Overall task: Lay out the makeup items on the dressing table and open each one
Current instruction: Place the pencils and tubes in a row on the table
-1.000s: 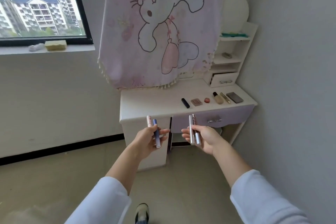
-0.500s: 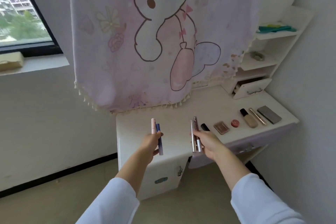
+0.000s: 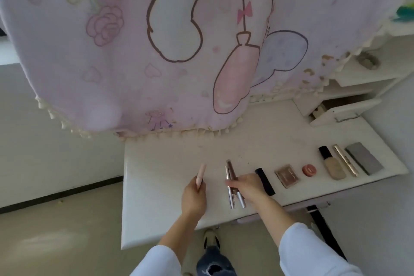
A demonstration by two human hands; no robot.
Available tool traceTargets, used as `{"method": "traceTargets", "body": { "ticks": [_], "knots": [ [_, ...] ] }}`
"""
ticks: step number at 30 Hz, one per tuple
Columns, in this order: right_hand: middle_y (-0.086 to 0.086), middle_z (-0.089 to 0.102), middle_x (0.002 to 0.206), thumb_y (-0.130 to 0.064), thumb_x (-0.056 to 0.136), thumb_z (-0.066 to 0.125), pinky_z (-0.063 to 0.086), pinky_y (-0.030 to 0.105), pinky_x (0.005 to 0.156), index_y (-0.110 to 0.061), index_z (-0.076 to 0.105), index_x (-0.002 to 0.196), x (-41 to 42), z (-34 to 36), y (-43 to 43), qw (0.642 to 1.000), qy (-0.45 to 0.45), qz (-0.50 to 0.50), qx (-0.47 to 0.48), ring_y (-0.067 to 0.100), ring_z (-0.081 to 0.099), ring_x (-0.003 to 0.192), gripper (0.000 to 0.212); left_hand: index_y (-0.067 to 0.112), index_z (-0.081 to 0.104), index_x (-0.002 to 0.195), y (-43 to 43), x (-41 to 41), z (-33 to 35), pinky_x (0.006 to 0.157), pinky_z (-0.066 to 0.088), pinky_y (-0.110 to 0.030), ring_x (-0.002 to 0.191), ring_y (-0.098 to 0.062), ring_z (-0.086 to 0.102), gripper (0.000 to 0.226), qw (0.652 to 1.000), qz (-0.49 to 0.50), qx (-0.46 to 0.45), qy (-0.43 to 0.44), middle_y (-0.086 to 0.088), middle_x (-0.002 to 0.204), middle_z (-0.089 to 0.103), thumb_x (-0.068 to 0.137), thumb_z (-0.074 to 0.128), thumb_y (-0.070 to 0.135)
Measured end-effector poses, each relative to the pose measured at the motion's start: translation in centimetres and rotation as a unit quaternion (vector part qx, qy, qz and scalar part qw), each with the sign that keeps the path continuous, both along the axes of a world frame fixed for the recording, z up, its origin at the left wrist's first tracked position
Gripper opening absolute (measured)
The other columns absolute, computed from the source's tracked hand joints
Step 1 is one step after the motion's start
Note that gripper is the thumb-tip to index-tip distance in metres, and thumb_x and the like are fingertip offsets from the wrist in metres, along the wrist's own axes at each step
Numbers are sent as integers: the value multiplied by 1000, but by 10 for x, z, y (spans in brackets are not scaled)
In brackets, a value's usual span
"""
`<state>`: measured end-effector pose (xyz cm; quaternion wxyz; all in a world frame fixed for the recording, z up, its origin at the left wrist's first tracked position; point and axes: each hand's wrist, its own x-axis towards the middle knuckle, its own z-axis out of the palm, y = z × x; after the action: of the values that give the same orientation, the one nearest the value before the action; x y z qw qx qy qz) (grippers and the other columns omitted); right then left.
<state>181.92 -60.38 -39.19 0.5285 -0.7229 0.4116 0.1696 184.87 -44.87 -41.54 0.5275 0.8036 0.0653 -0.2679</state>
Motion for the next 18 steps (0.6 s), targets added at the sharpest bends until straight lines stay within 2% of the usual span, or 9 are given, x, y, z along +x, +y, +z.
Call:
{"method": "traceTargets", "body": {
  "ticks": [1, 3, 6, 9, 14, 18],
  "knots": [
    [3, 66, 67, -24, 77, 77, 46, 24, 60, -5, 73, 81, 4, -3, -1, 1000, 10, 19, -15, 16, 63, 66, 19, 50, 51, 108, -5, 2, -4, 52, 36, -24, 56, -15, 44, 35, 1000, -13, 8, -21, 5, 62, 48, 99, 36, 20],
    [1, 62, 60, -26, 76, 77, 38, 21, 50, -10, 67, 66, 11, -10, 0, 997, 24, 51, -49, 13, 58, 58, 21, 54, 44, 119, -12, 3, -11, 51, 37, -24, 56, -14, 46, 41, 998, -38, 36, -45, 6, 66, 51, 98, 34, 20],
    [0, 57, 55, -27, 74, 77, 36, 24, 50, -18, 53, 50, 19, -17, 1, 992, 28, 82, -94, 16, 55, 56, 35, 36, 46, 126, -23, 6, -17, 59, 44, -32, 68, -19, 54, 33, 994, -37, 91, -49, -4, 89, 57, 98, 32, 26],
    [0, 58, 56, -27, 73, 78, 36, 25, 50, -19, 50, 50, 26, -21, 1, 987, 26, 103, -117, 19, 57, 60, 36, 27, 41, 129, -31, 8, -17, 64, 41, -30, 80, -24, 57, 30, 989, -32, 136, -51, -3, 105, 51, 100, 32, 28],
    [5, 67, 67, -31, 71, 79, 45, 26, 57, -19, 58, 58, 29, -28, 0, 988, 10, 107, -109, 22, 66, 67, 28, 20, 33, 135, -36, 9, -18, 58, 39, -30, 71, -22, 49, 35, 976, -46, 199, -68, -3, 111, 43, 101, 31, 27],
    [8, 70, 67, -30, 70, 80, 56, 37, 66, -16, 63, 60, 27, -33, -4, 992, -1, 92, -87, 25, 69, 69, 25, 21, 29, 138, -36, 8, -18, 58, 39, -31, 71, -23, 49, 39, 975, -48, 208, -63, -4, 114, 42, 101, 32, 30]
  ]
}}
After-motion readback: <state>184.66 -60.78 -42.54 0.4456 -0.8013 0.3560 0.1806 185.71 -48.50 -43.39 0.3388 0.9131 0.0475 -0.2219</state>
